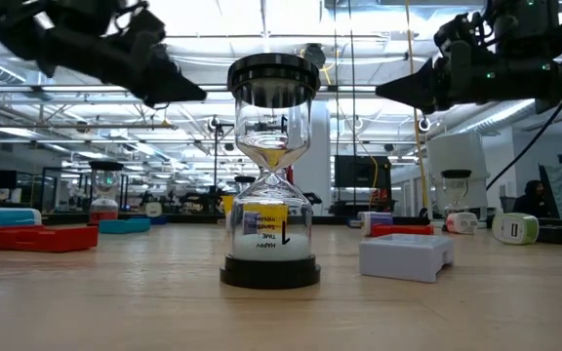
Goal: Pick & Place Office items
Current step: Put the red digital timer into the green bin
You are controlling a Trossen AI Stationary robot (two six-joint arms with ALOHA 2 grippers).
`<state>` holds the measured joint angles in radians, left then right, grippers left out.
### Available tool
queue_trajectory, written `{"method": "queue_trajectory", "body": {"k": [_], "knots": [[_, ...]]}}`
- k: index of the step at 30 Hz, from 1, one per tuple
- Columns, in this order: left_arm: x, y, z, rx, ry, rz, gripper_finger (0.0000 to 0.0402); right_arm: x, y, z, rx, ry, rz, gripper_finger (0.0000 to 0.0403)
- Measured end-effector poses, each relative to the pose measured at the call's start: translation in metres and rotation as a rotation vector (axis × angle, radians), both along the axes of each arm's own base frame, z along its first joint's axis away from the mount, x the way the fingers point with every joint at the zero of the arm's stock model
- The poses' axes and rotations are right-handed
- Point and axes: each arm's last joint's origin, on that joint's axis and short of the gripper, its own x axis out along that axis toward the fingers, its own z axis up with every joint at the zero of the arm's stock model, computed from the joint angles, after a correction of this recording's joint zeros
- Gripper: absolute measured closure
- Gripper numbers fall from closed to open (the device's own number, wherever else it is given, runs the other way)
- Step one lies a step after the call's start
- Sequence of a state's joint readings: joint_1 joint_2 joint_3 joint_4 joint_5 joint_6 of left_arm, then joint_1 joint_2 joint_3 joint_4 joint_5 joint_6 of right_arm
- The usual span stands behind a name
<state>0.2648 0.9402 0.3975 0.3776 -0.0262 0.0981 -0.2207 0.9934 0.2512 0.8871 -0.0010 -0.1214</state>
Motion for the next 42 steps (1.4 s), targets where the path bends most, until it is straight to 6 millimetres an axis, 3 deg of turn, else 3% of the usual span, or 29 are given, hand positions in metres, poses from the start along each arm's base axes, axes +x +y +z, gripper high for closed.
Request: {"method": "queue_trajectory", "body": {"k": [7,18,26,37,42], "knots": [[-0.027,-0.009,-0.015,0.047,-0.127,-0.014,0.0393,0.000,0.000,0.004,0.000,-0.041,0.001,0.0399],[-0.047,-0.015,-0.049,0.029,-0.187,-0.011,0.0372,-0.001,-0.002,0.004,0.053,-0.055,-0.074,0.0399],[-0.049,-0.015,-0.050,0.047,-0.199,-0.012,0.0371,0.003,-0.004,0.012,0.110,-0.076,-0.104,0.0390],[-0.049,-0.015,-0.051,0.050,-0.194,-0.012,0.0371,0.018,-0.007,0.025,0.188,0.075,-0.112,0.0300],[-0.049,-0.015,-0.051,0.053,-0.194,-0.012,0.0371,0.023,-0.009,0.033,0.232,0.196,-0.150,0.0299]]}}
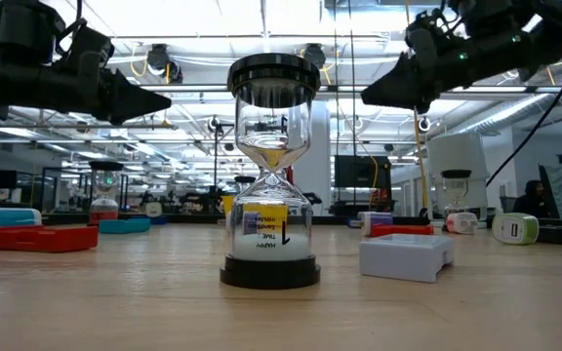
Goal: Pick & Place Office items
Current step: Put the red digital timer into the green bin
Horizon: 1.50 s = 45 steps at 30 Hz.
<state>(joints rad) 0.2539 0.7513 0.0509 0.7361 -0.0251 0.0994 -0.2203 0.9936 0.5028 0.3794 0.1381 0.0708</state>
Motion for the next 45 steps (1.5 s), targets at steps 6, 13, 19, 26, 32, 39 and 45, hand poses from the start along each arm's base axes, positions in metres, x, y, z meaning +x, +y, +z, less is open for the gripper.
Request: {"method": "queue_trajectory", "body": {"k": [6,13,19,26,32,39,45], "knots": [[0.000,0.000,0.000,-0.001,0.005,0.000,0.0371,0.002,0.006,0.006,0.040,0.194,-0.031,0.0368],[0.000,0.000,0.000,-0.002,0.005,0.000,0.0371,0.001,0.025,0.014,0.020,0.365,-0.024,0.0400],[0.000,0.000,-0.001,-0.029,-0.001,-0.001,0.0371,0.010,0.028,0.014,0.093,0.479,-0.050,0.0390],[0.000,0.000,-0.001,-0.030,-0.001,-0.001,0.0371,0.046,0.027,0.008,0.112,0.645,-0.049,0.0367],[0.000,0.000,-0.002,-0.044,0.011,-0.001,0.0371,0.073,0.031,0.009,0.073,0.764,0.008,0.0328],[0.000,0.000,-0.003,-0.069,0.014,-0.003,0.0371,0.079,0.031,0.003,0.081,0.832,0.006,0.0273],[0.000,0.000,-0.003,-0.070,0.014,-0.003,0.0371,0.083,0.032,-0.006,0.095,0.866,0.000,0.0221]]}}
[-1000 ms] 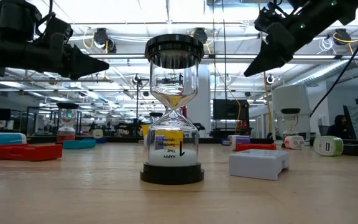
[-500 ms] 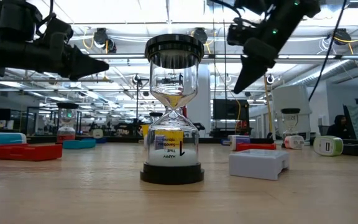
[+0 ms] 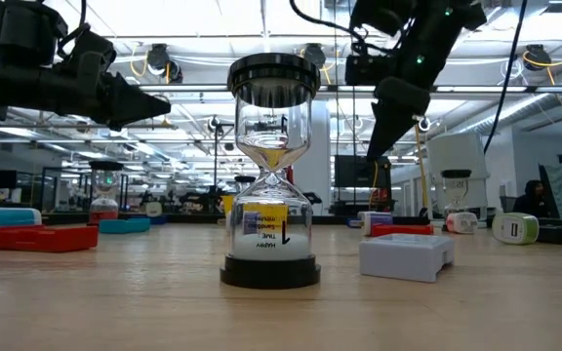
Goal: Pick & Place Office items
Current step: Put the red digital timer into the green bin
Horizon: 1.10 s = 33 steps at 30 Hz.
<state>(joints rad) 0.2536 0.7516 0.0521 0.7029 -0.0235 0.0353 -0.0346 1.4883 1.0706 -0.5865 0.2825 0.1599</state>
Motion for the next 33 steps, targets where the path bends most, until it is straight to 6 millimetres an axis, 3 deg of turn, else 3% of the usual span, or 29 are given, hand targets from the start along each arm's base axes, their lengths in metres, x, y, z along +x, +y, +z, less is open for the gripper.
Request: {"method": "queue_trajectory", "body": {"k": [11,16,28,33], "knots": [[0.000,0.000,0.000,0.000,0.001,-0.005,0.0371,-0.004,-0.001,-0.026,0.072,0.009,0.019,0.0153],[0.000,0.000,0.000,-0.001,0.003,-0.005,0.0371,-0.009,-0.004,-0.038,0.072,0.022,0.007,0.0152],[0.000,0.000,0.000,-0.001,0.004,-0.006,0.0371,-0.002,-0.004,-0.044,0.110,-0.006,0.055,0.0151],[0.000,0.000,0.000,-0.001,0.004,-0.007,0.0371,-0.002,0.001,-0.042,0.143,-0.034,-0.001,0.0148]]}}
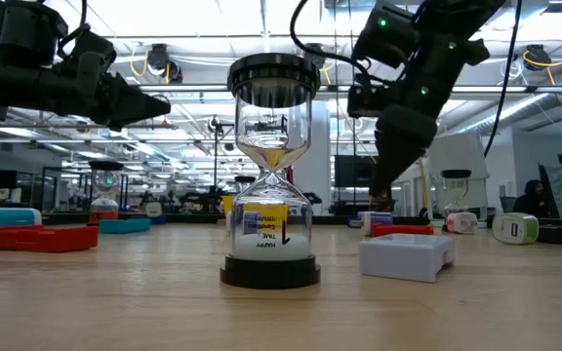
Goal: Pick & Place Office items
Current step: Put the red digital timer into the green bin
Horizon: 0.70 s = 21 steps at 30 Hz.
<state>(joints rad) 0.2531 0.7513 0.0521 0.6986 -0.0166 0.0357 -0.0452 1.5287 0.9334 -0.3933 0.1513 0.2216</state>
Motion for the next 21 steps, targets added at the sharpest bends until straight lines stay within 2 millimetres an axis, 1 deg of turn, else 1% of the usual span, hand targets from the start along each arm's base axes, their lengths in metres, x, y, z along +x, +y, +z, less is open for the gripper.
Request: {"method": "queue_trajectory", "body": {"k": [4,7,10,14,21], "knots": [[0.000,0.000,0.000,0.000,0.000,0.000,0.0371,-0.003,0.007,0.000,0.048,0.011,-0.067,0.0126],[0.000,0.000,0.000,0.000,0.000,0.000,0.0371,-0.007,0.015,-0.003,0.070,0.054,-0.089,0.0104],[0.000,0.000,0.000,0.000,0.000,0.000,0.0371,-0.008,0.022,-0.003,0.082,0.058,-0.093,0.0088],[0.000,0.000,0.000,0.000,0.000,0.000,0.0371,-0.009,0.029,-0.003,0.058,0.056,-0.125,0.0083],[0.000,0.000,0.000,-0.019,-0.005,0.000,0.0371,-0.004,0.030,-0.014,0.063,0.069,-0.157,0.0087]]}}
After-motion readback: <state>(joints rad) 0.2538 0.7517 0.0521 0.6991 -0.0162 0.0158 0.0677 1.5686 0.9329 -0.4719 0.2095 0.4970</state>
